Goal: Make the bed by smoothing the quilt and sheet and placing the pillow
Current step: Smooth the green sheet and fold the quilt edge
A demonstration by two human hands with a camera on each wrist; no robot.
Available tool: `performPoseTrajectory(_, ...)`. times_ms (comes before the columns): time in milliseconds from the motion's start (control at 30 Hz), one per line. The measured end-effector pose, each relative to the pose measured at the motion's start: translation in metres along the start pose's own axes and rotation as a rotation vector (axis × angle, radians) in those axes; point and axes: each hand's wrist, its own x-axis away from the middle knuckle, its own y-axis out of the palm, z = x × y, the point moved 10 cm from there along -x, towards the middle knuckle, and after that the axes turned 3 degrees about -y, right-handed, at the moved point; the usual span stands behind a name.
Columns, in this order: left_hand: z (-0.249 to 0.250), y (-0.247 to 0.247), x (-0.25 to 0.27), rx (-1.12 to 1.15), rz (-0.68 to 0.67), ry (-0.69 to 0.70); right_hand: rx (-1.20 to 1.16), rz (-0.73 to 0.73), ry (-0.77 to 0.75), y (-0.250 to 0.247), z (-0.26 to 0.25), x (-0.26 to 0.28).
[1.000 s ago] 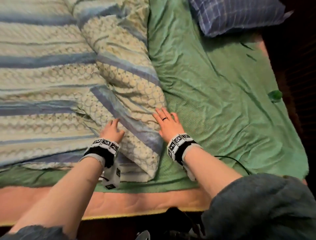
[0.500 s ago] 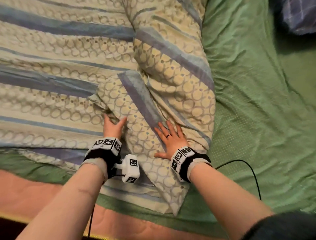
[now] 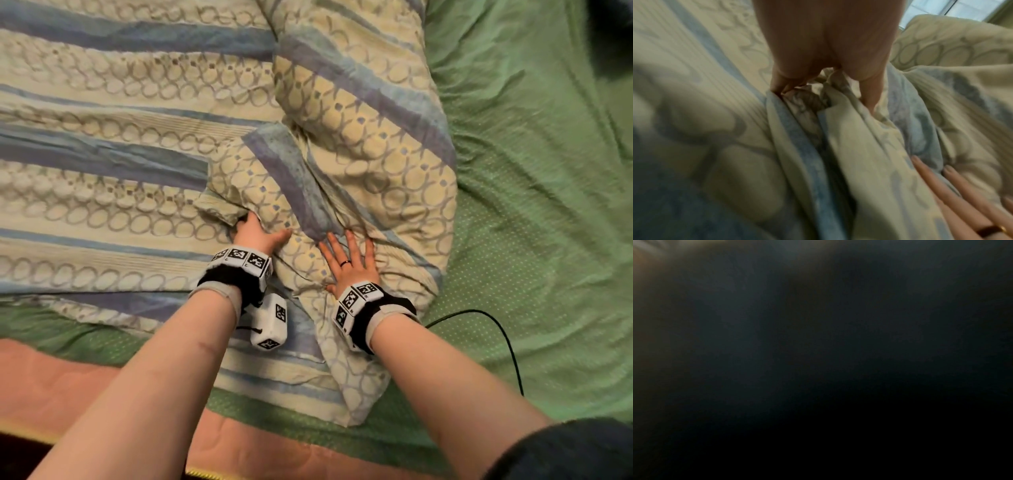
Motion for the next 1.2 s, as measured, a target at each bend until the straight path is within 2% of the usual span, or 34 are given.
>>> performPoseTrajectory(133,0.003,-0.017,0.021,-0.057,0.151,0.012,-0.023,0.062,-0.040,-0.004,0.002,0.009)
performPoseTrajectory(200,0.017,-0.024,0.043,-0.086,0.227,0.096,-0.063,0.106,-0.089,-0.011,0.005,0.025)
performPoseTrajectory(267,0.041,-0.031,0.071,-0.112,0.268,0.248,-0.158,0.272,-0.117,-0.028,0.008,0.048)
performPoseTrajectory(367,0.084,-0.048,0.121,-0.112,0.312,0.512,-0.176,0.722,0.005,-0.079,0.029,0.095)
performPoseTrajectory(433,0.109,-0.057,0.155,-0.132,0.314,0.654,-0.156,0.900,0.067,-0.118,0.045,0.123)
performPoseTrajectory(533,0.147,-0.068,0.209,-0.178,0.312,0.928,-0.022,1.156,0.008,-0.191,0.047,0.166)
performPoseTrajectory(633,0.175,-0.075,0.258,-0.217,0.292,1.201,0.123,1.332,-0.073,-0.241,0.042,0.207)
performPoseTrajectory(733,0.186,-0.084,0.288,-0.244,0.378,1.297,0.191,1.356,-0.192,-0.258,0.038,0.233)
performPoseTrajectory(800,0.185,-0.081,0.302,-0.301,0.478,1.295,0.209,1.326,-0.212,-0.257,0.042,0.245)
performPoseTrajectory(900,0.174,-0.058,0.319,-0.207,0.476,1.186,0.181,1.232,-0.088,-0.238,0.066,0.252)
performPoseTrajectory(933,0.166,-0.046,0.322,-0.141,0.439,1.097,0.157,1.234,-0.038,-0.229,0.078,0.258)
performPoseTrajectory(1000,0.146,-0.012,0.316,-0.045,0.280,0.838,0.126,1.241,0.033,-0.213,0.106,0.278)
performPoseTrajectory(1033,0.138,0.011,0.311,-0.037,0.196,0.714,0.120,1.233,0.036,-0.205,0.119,0.289)
performPoseTrajectory(1067,0.133,0.033,0.309,0.001,0.118,0.646,0.113,1.212,0.014,-0.194,0.130,0.299)
performPoseTrajectory(1133,0.142,0.071,0.320,0.123,-0.027,0.640,0.127,1.113,-0.039,-0.170,0.151,0.318)
performPoseTrajectory(1200,0.166,0.110,0.351,-0.008,-0.115,0.676,0.161,0.993,-0.027,-0.136,0.187,0.341)
